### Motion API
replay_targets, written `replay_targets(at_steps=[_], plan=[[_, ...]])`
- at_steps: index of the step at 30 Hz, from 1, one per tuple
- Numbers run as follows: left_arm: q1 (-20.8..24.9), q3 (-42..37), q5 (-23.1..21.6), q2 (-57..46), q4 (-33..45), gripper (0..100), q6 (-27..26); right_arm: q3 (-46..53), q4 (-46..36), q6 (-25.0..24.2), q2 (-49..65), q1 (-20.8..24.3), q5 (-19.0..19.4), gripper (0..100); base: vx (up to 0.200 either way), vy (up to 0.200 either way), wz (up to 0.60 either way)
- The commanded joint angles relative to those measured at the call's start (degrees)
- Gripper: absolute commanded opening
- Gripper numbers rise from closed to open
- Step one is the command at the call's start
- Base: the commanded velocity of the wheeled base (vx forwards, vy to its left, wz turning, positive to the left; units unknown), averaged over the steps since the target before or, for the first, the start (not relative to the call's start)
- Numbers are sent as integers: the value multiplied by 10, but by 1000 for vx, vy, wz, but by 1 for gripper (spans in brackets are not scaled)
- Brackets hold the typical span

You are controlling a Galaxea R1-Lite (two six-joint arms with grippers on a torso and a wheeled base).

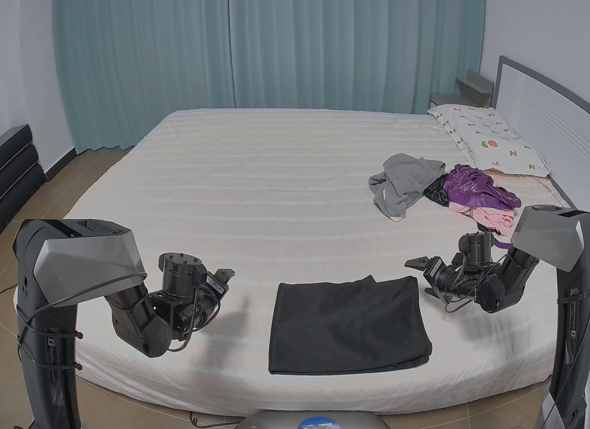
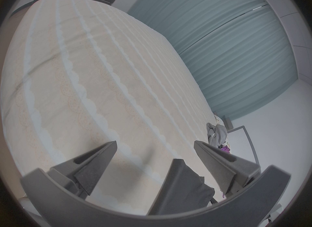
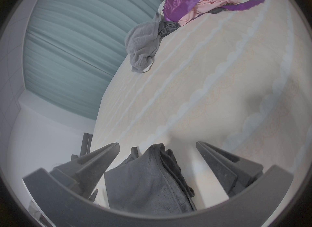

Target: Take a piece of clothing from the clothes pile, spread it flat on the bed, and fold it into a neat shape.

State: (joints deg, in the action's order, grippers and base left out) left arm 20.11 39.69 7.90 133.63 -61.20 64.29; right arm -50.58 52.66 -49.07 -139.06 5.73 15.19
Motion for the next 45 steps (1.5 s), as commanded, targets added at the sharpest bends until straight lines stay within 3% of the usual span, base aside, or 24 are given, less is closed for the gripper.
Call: replay_targets(at_steps=[1, 9, 16, 32, 45], plan=[[0, -6, -1, 0, -9, 100, 0, 17, 3, -26, 19, -5, 0, 100, 0, 0, 0], [0, -15, -23, -7, -9, 100, 0, 22, 5, -41, 24, -20, 1, 100, 0, 0, 0], [-1, -18, -25, -8, -11, 100, 1, 45, 57, -37, 16, -14, -2, 100, 0, 0, 0], [-2, -17, -45, -15, -11, 100, 3, 46, 54, -34, 17, -12, -2, 100, -38, 0, 0], [-2, -11, -45, -14, -11, 100, 3, 47, 56, -35, 17, -13, -1, 100, 0, -200, 0]])
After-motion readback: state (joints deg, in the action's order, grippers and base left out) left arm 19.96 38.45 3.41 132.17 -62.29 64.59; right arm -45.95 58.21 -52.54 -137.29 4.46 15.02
